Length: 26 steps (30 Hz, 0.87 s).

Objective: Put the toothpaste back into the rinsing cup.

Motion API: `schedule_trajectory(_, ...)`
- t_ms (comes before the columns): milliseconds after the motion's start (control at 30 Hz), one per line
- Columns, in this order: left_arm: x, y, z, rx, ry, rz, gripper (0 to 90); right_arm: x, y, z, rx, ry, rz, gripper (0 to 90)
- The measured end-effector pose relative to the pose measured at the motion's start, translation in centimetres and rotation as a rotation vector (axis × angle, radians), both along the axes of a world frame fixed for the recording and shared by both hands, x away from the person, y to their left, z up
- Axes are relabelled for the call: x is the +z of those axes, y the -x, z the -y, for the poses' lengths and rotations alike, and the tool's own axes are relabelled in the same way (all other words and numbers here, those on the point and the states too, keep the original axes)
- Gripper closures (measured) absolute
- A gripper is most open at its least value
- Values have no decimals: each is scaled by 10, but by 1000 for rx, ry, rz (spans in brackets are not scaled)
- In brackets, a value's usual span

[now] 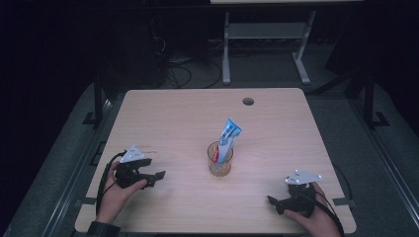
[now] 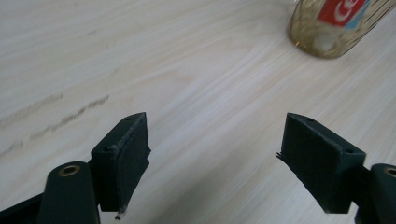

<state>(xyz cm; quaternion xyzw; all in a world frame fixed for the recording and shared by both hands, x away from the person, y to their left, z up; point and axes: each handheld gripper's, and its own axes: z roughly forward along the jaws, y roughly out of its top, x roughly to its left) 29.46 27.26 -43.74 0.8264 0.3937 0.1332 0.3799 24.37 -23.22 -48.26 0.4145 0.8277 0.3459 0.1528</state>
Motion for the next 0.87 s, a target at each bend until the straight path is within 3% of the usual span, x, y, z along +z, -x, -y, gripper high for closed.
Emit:
schedule_trajectory(200, -15, 7, -4, 25, -68, -32, 217, 0, 0, 0, 0, 0, 0, 0)
schedule_trajectory(400, -25, 11, -8, 43, -83, -62, 214, 0, 0, 0, 0, 0, 0, 0)
schedule_trajectory(467, -27, 12, -8, 38, -99, -47, 203, 0, 0, 0, 0, 0, 0, 0)
schedule_trajectory(533, -28, 13, -10, 35, -90, -43, 195, 0, 0, 0, -1, 0, 0, 0)
schedule_trajectory(633, -31, 16, -9, 30, -116, 0, 183, 0, 0, 0, -1, 0, 0, 0)
schedule_trajectory(867, -36, 20, -10, 23, -84, 34, 149, 0, 0, 0, -1, 0, 0, 0)
